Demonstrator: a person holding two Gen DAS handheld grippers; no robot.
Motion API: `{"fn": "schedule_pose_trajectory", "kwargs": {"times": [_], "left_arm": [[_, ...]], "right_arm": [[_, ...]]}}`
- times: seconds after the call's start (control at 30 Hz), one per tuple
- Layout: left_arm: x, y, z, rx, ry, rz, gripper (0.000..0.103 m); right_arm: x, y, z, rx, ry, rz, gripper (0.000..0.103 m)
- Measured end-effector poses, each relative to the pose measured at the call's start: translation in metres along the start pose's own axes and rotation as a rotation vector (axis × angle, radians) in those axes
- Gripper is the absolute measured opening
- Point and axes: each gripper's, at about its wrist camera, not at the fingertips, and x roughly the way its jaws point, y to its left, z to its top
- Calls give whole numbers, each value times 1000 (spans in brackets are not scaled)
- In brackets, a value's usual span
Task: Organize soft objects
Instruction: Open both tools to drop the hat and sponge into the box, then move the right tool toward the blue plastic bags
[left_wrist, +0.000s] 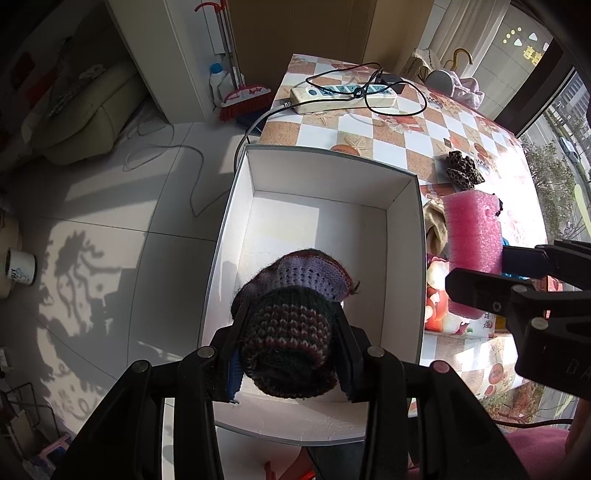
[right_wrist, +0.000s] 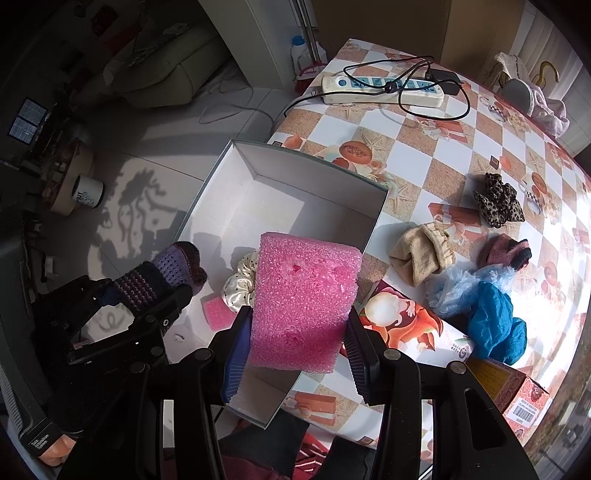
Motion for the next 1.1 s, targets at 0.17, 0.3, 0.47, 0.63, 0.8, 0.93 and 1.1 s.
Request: {"fn": "schedule_pose_trajectory", "kwargs": {"times": [0.17, 0.3, 0.47, 0.63, 0.8, 0.93, 1.1], "left_arm": [[3, 0, 0, 2, 9, 2, 44], [4, -1, 0, 5, 9, -2, 45], [3, -3, -2, 14, 7, -12, 77], [6, -6, -3, 12, 24, -21, 87], [4, -3, -5, -10, 1, -78, 96], [0, 1, -4, -47, -27, -163, 103], [-6, -2, 2, -51, -52, -224, 103]], "right_arm": [[6, 8, 11, -16, 6, 10, 49], [10, 13, 16, -24, 9, 17, 49], [13, 16, 19, -27, 21, 31, 50], [11, 12, 20, 1, 17, 39, 78], [8, 1, 19, 51, 16, 47, 85], [10, -13, 13, 102, 40, 73, 103], [-1, -29, 5, 139, 27, 79, 103]]}}
